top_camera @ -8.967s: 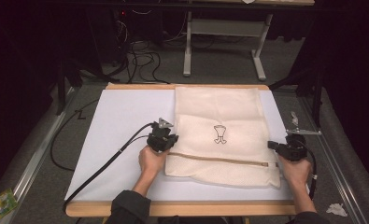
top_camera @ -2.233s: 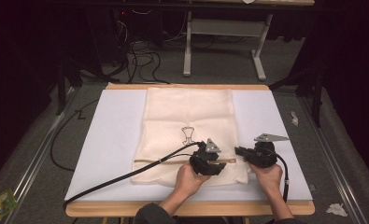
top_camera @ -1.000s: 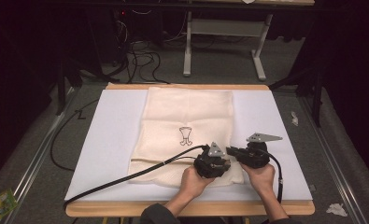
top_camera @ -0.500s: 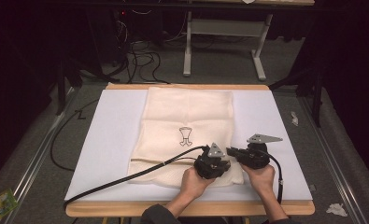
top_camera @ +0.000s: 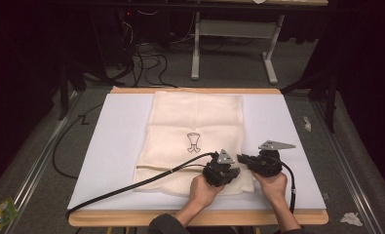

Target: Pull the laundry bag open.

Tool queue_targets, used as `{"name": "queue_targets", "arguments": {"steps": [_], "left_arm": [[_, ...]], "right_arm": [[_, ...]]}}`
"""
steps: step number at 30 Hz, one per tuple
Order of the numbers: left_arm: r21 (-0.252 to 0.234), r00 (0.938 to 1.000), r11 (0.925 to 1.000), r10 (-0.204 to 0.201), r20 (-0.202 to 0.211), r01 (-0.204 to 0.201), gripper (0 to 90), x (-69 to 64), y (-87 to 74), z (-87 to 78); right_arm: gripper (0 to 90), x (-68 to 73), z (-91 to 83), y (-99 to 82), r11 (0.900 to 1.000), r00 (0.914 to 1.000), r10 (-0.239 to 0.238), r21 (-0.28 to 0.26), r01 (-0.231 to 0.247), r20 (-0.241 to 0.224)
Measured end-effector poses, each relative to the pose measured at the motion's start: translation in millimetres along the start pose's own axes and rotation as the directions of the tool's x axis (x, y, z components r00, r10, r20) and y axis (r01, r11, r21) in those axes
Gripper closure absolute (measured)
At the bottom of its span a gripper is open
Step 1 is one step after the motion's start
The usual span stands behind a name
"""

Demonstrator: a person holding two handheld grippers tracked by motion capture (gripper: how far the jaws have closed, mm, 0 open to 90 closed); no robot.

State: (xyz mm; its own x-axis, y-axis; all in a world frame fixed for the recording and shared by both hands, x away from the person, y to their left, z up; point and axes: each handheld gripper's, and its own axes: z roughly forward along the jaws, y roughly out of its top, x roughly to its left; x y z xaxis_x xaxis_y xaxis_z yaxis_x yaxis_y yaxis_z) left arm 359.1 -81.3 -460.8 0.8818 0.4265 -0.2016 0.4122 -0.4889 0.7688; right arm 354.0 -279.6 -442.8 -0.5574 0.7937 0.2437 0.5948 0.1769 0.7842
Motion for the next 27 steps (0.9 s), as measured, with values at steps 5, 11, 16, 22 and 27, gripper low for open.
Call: {"name": "queue_targets", "arguments": {"steps": [5,11,16,22,27], "left_arm": [[0.001,0.9999,0.9999,0.015,-0.004,-0.015,87.0,-0.3,1.1,-2.8],[0.012,0.9996,0.9996,0.024,-0.012,-0.024,87.0,-0.9,1.4,-5.5],[0.007,0.9999,0.9999,0.009,-0.014,-0.008,87.0,1.6,-0.5,-7.4],[0.017,0.9994,0.9996,0.023,-0.027,-0.023,87.1,2.1,-1.0,-10.7],[0.022,0.9995,0.9997,0.012,-0.029,-0.011,87.2,3.5,-1.9,-10.8]], "right_arm": [[88.8,-2.3,-2.1,-0.2,1.0,1.0,-0.004,0.001,0.004,0.007],[88.7,-3.2,-3.0,-1.5,0.9998,0.9997,-0.02,0.009,0.02,0.014],[88.8,-3.6,-2.5,-2.3,0.9996,0.9997,-0.023,0.015,0.023,0.012],[88.8,-1.6,-1.4,-2.6,0.9995,0.9996,-0.028,0.018,0.027,0.011],[88.8,-0.6,-1.0,-2.2,0.9994,0.9995,-0.03,0.019,0.03,0.007]]}}
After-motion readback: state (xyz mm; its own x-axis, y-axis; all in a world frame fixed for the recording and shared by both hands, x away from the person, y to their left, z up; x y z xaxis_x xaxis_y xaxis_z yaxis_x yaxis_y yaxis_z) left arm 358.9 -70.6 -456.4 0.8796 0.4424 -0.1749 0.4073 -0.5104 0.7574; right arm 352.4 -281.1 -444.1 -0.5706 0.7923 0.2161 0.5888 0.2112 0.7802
